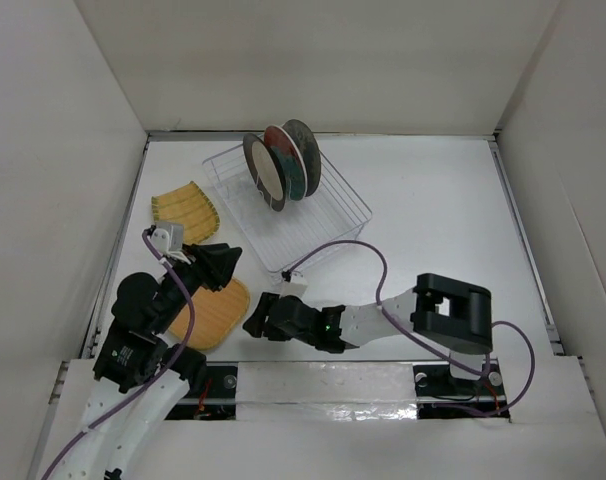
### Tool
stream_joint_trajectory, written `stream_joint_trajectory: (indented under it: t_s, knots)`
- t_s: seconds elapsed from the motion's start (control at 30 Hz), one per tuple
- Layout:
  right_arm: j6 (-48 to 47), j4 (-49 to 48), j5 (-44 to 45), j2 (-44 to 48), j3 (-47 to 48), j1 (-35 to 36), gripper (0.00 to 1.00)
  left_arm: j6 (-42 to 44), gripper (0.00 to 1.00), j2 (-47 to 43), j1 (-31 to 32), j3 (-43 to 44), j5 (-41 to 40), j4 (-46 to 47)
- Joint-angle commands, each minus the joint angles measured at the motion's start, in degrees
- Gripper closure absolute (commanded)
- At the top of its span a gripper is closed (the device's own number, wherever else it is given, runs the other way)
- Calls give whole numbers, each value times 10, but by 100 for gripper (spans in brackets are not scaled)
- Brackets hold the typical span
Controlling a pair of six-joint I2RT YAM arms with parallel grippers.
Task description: Load the plates into the dish rack
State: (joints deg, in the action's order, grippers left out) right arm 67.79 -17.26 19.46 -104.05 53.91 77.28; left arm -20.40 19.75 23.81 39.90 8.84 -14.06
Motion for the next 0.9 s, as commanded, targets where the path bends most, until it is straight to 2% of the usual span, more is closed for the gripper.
stream_joint_trajectory:
  t_s: [0.0,0.1,0.27,0.5,0.6,0.67,0.73,0.87]
  knots:
    - [130,-69,16,-45,32,0,38,2,64,-32,-3,-32,22,59]
    - [174,-78,15,-101,58,0,37,-1,64,-65,-3,-75,15,73]
    - [240,-116,15,-163,73,-5,39,9,63,-74,21,-73,-6,69]
    - [313,-118,15,-211,90,-16,52,13,63,-96,21,-72,-13,66]
    - [337,-129,8,-229,89,-21,61,13,63,-100,27,-71,-16,64]
    - [341,-135,9,-232,84,-21,73,13,63,-100,27,-71,-16,64]
    - [333,-142,13,-227,79,-21,98,13,63,-98,27,-71,-16,64]
    - [278,-147,37,-191,65,-3,100,13,63,-99,27,-69,-18,63]
